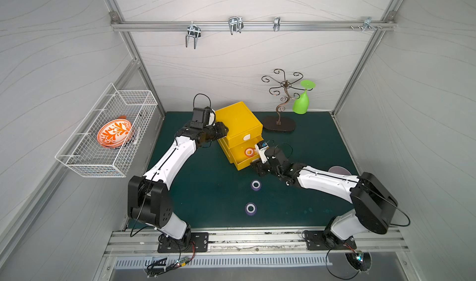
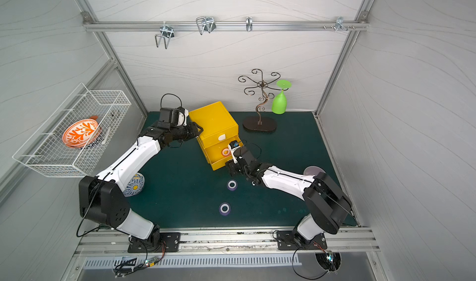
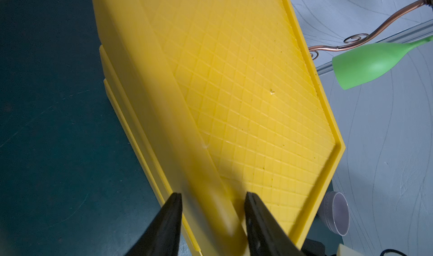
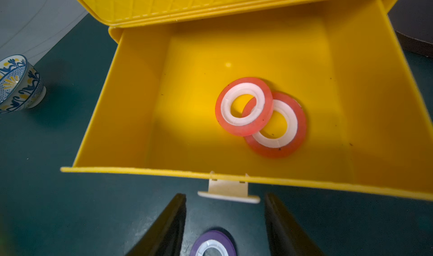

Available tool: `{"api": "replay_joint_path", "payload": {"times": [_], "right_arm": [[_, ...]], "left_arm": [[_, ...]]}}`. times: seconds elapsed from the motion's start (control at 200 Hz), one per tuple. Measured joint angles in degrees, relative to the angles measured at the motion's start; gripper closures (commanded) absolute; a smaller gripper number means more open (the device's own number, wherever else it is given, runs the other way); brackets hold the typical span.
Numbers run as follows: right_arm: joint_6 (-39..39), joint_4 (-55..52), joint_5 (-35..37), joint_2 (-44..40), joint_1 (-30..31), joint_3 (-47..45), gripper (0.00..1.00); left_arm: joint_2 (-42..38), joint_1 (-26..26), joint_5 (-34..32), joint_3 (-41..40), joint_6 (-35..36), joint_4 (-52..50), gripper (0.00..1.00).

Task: Place the transparent tape into the drawer according to color
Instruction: Close the drawer in the storage box.

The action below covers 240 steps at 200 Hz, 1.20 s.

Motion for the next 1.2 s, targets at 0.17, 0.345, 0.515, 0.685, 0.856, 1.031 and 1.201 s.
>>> {"api": "replay_joint_path", "payload": {"times": [0.17,0.345,0.515,0.685,0.856,1.031,1.201], "right_arm": [[-0.31,2.14,1.53,1.62,0.20,0.50,0.49],[-1.11,4.55,2.80,3.65,0.20,1.81,0.52],[-2.05,5.75,3.34,6.23,0.20,4.26,0.52],[-2.93,7.58,4.00,9.22,0.04,6.40,0.53],[-3.15,9.94,4.00,12.11,-0.57,8.22,0.53],[-3.34,12.37,4.04,14.95,-0.94,10.19,0.54],[-3.58,14.25,4.17,16.81,-1.14,11.28,0.54]], "left_arm": [[0.07,0.00,0.13,0.04,0.13,0.00,0.53],[0.15,0.02,0.37,0.11,0.31,0.00,0.53],[0.17,0.02,0.61,0.11,0.31,-0.02,0.53],[0.26,0.02,0.87,0.11,0.33,0.00,0.53],[0.26,0.02,1.07,0.11,0.33,0.00,0.53],[0.28,0.02,1.31,0.11,0.37,0.00,0.53],[0.35,0.02,1.55,0.11,0.44,0.02,0.53]]}}
